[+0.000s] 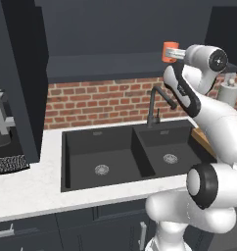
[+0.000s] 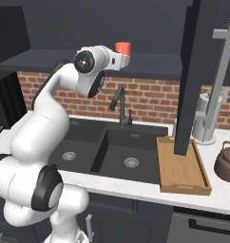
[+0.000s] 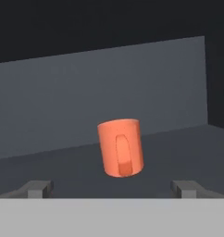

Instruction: Pick the kettle from the counter and place it on the tray. Then pick the mug from the cabinet and place it on the tray. Then close the cabinet doors.

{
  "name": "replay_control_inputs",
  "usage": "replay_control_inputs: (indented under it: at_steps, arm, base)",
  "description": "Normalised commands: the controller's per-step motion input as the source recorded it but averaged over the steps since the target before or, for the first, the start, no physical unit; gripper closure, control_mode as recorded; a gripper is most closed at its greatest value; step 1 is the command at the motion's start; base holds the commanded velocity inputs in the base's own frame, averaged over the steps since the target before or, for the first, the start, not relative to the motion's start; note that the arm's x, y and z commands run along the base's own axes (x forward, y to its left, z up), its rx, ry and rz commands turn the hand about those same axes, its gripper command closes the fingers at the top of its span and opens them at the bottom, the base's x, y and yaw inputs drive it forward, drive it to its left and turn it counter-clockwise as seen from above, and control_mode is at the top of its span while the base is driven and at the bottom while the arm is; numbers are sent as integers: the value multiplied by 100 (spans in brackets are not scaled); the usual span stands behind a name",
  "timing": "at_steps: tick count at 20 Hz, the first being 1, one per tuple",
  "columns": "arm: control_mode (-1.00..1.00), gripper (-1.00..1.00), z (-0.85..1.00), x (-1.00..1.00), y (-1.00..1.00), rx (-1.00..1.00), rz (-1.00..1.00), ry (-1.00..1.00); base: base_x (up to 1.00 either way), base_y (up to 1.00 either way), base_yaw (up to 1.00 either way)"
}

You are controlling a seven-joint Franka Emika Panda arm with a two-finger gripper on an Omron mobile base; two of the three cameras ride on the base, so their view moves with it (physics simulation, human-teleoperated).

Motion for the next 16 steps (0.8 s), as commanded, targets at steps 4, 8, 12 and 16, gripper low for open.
replay_control_inputs:
  at_steps: [4,8,12,16]
  arm:
    - [-100,-100,0,33,-1,0,0,9]
    - [-100,-100,0,31,0,0,0,13]
    - [-100,-100,0,30,-2,0,2,9]
    - [-100,-100,0,28,-8,0,3,2]
  base:
    - [0,0,0]
    - [0,0,0]
    - [0,0,0]
    - [0,0,0]
